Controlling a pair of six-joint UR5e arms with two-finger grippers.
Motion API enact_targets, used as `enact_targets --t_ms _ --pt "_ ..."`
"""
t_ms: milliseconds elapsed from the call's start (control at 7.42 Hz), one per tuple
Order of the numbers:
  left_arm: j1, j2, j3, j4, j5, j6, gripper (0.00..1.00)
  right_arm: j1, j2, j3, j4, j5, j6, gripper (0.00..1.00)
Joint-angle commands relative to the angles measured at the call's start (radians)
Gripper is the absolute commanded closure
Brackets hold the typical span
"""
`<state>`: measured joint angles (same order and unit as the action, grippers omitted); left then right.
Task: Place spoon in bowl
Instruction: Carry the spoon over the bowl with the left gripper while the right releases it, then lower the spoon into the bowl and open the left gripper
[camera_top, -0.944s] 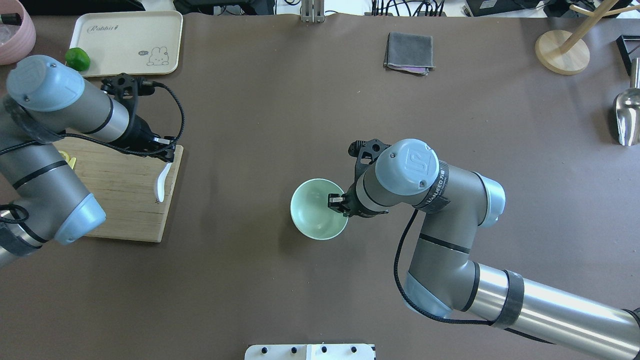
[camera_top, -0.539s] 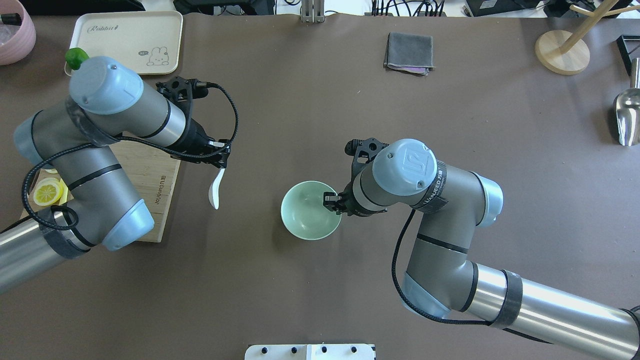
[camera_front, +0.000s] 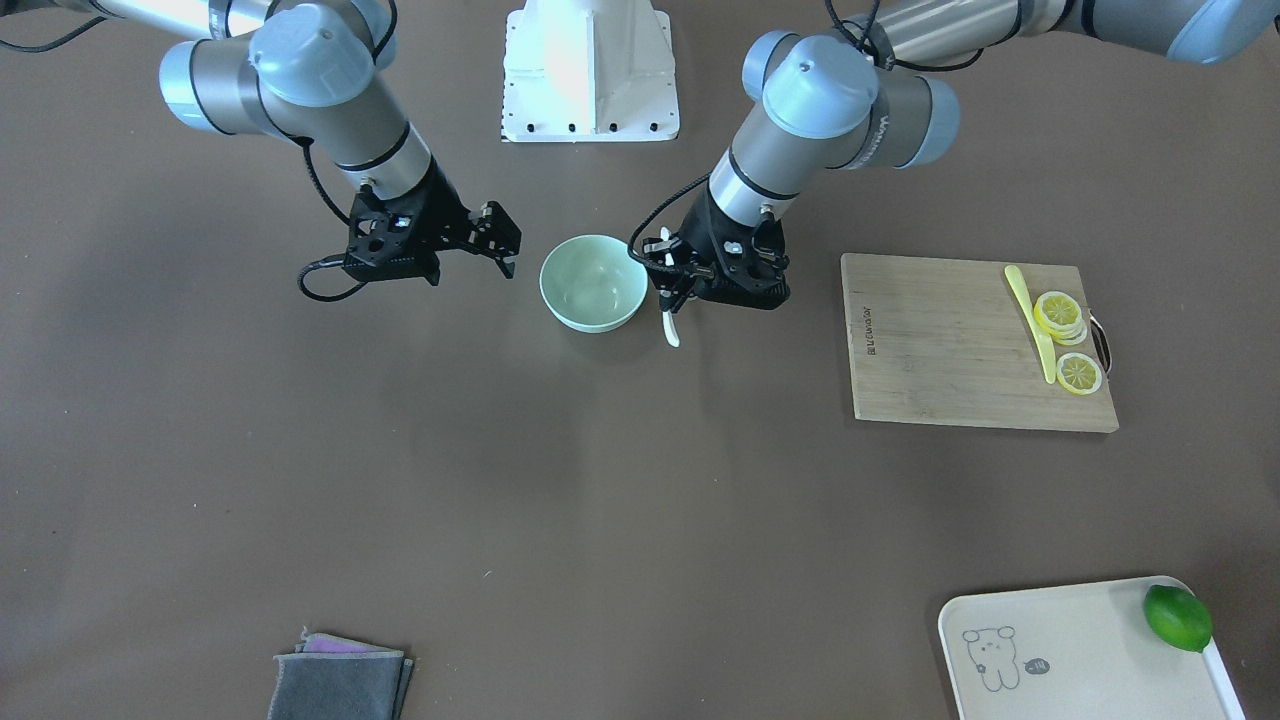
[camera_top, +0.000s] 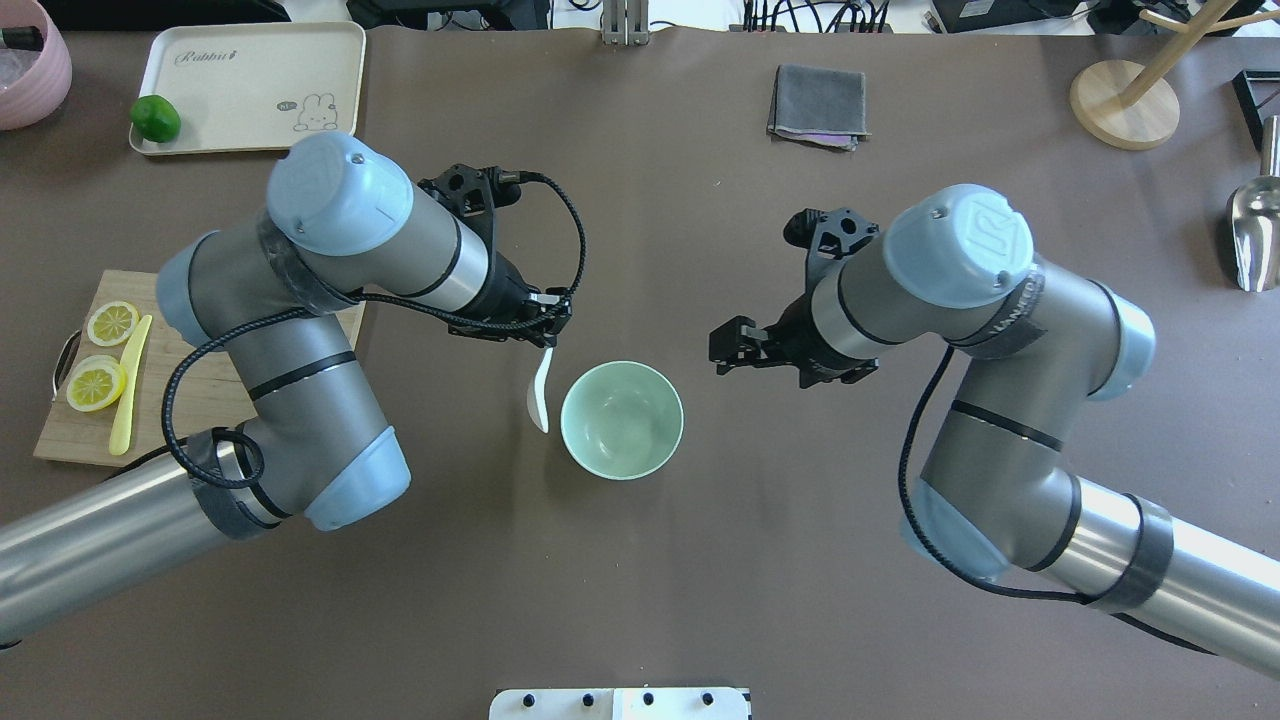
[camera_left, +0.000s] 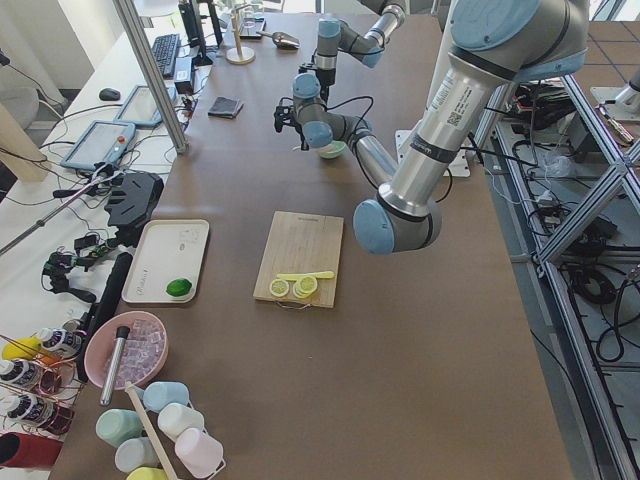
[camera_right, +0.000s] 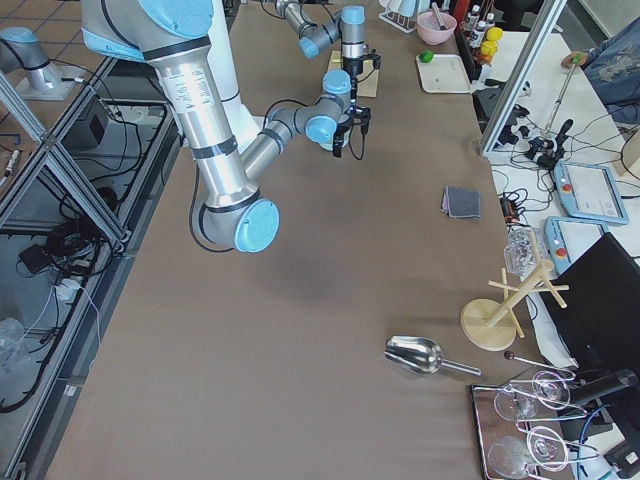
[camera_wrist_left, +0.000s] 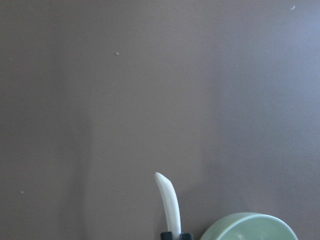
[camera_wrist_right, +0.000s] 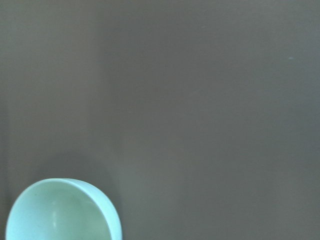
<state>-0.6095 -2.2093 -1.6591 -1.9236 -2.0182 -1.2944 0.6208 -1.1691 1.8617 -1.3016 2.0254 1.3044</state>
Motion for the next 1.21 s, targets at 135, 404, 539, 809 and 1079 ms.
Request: enact_targets --t_ms 135,404,539,809,1079 --pt "0.083 -0.085 0.054 -0.002 0.105 -0.054 1.0 0.069 -0.112 0.057 0.005 0.065 -0.068 0.0" --pt "0.083 -0.086 0.061 -0.005 0.105 -0.048 0.02 0.071 -0.145 0.103 0.001 0.07 -0.057 0.0" --pt "0.082 -0.087 0.059 -0.003 0.105 -0.045 0.02 0.08 -0.147 0.106 0.001 0.141 -0.056 0.0" --pt "0.022 -0.078 0.056 -0.002 0.07 -0.033 0.02 0.1 -0.152 0.114 0.004 0.159 -0.051 0.0" --pt "-0.132 0.09 -0.015 0.0 -0.083 0.163 0.02 0.166 -0.194 0.126 0.008 0.168 -0.074 0.0"
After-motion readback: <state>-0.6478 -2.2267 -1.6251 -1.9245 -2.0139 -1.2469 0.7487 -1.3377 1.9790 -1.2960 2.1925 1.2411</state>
